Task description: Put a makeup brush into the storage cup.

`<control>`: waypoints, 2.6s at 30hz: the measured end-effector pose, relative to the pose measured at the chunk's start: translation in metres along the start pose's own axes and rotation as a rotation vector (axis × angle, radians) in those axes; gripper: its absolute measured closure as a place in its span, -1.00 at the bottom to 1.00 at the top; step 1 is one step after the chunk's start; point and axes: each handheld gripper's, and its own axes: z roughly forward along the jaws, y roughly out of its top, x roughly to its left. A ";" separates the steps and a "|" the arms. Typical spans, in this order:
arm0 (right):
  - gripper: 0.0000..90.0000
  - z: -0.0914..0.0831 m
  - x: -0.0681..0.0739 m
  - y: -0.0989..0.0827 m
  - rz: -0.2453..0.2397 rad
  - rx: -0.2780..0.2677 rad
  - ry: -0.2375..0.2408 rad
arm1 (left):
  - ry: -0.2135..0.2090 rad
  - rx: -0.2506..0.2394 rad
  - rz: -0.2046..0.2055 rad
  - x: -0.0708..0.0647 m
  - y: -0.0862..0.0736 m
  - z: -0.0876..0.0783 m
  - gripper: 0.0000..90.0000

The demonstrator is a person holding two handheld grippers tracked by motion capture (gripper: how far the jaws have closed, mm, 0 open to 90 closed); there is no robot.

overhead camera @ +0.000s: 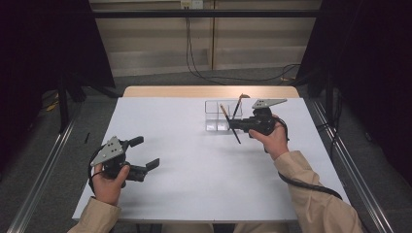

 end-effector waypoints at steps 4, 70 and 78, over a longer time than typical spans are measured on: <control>0.86 -0.003 0.000 0.001 0.002 -0.049 -0.011 | 0.000 -0.002 0.002 0.000 0.001 0.000 -0.97; 0.86 -0.004 -0.015 0.029 0.011 -0.393 -0.105 | -0.012 -0.010 -0.005 0.000 0.000 -0.001 -0.97; 0.86 0.002 -0.017 0.033 0.002 -0.398 -0.123 | -0.012 -0.010 -0.001 0.001 0.000 -0.001 -0.97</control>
